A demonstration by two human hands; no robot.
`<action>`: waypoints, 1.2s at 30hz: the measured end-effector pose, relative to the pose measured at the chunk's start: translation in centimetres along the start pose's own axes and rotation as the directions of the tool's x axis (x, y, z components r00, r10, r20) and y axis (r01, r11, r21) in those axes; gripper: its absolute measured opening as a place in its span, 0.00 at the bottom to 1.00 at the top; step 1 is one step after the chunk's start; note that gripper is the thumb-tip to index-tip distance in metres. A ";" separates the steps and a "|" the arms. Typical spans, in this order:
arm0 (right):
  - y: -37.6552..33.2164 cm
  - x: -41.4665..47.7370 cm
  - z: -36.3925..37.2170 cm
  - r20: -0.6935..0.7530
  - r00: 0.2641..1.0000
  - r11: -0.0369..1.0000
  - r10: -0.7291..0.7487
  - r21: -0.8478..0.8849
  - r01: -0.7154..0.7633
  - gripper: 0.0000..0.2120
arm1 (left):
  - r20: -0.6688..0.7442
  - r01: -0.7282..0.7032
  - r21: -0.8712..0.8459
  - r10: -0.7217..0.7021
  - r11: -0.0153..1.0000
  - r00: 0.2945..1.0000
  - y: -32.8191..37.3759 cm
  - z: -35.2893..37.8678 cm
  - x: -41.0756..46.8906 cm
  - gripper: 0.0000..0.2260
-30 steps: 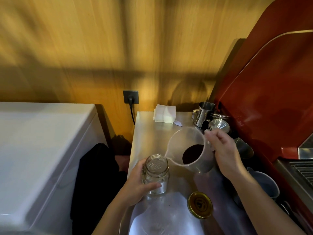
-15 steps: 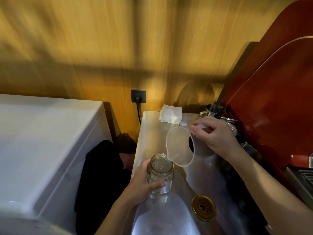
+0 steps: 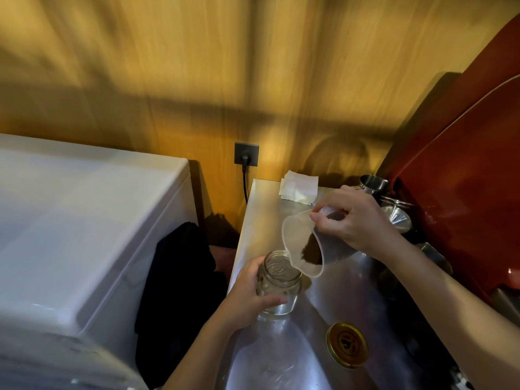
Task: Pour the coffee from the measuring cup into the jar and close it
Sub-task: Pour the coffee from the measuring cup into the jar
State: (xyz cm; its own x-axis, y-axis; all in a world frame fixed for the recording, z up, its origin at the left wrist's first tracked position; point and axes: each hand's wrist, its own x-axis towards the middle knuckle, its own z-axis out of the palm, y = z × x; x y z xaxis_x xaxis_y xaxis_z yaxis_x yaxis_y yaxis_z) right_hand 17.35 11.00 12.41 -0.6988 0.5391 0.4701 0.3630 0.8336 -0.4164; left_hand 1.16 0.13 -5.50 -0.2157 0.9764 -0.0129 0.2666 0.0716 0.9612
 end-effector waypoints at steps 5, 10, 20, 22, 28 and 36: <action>-0.4 0.3 0.6 0.037 0.999 0.999 -0.033 -0.041 0.035 0.04 | 0.005 0.019 0.003 -0.020 1.000 1.000 0.2 -0.1 0.0 0.32; -0.6 0.6 1.1 0.100 0.992 0.985 -0.081 -0.143 0.095 0.07 | 0.010 0.028 -0.002 -0.028 1.000 1.000 0.4 -0.1 -0.1 0.32; -1.6 1.3 1.9 0.120 0.976 0.964 -0.183 -0.174 0.203 0.09 | 0.013 0.027 -0.005 -0.027 1.000 1.000 0.8 -0.2 -0.1 0.32; -1.6 1.2 2.1 0.120 0.970 0.954 -0.211 -0.191 0.231 0.11 | 0.005 0.019 -0.008 -0.018 1.000 1.000 0.9 -0.2 -0.1 0.33; -1.5 1.2 2.7 0.137 0.952 0.920 -0.272 -0.254 0.300 0.12 | -0.003 0.011 -0.008 -0.011 1.000 1.000 0.7 -0.3 -0.2 0.33; -1.3 1.1 3.1 0.155 0.936 0.897 -0.316 -0.272 0.348 0.12 | 0.012 0.026 0.025 -0.027 0.999 1.000 0.6 -0.3 0.0 0.34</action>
State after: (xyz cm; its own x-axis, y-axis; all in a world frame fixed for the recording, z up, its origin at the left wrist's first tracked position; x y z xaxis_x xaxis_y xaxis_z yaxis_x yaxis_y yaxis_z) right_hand 14.18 10.11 11.01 -0.8646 0.2220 0.4508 0.2495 0.9684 0.0016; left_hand 1.03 0.10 -4.85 -0.2114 0.9765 -0.0420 0.2843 0.1026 0.9532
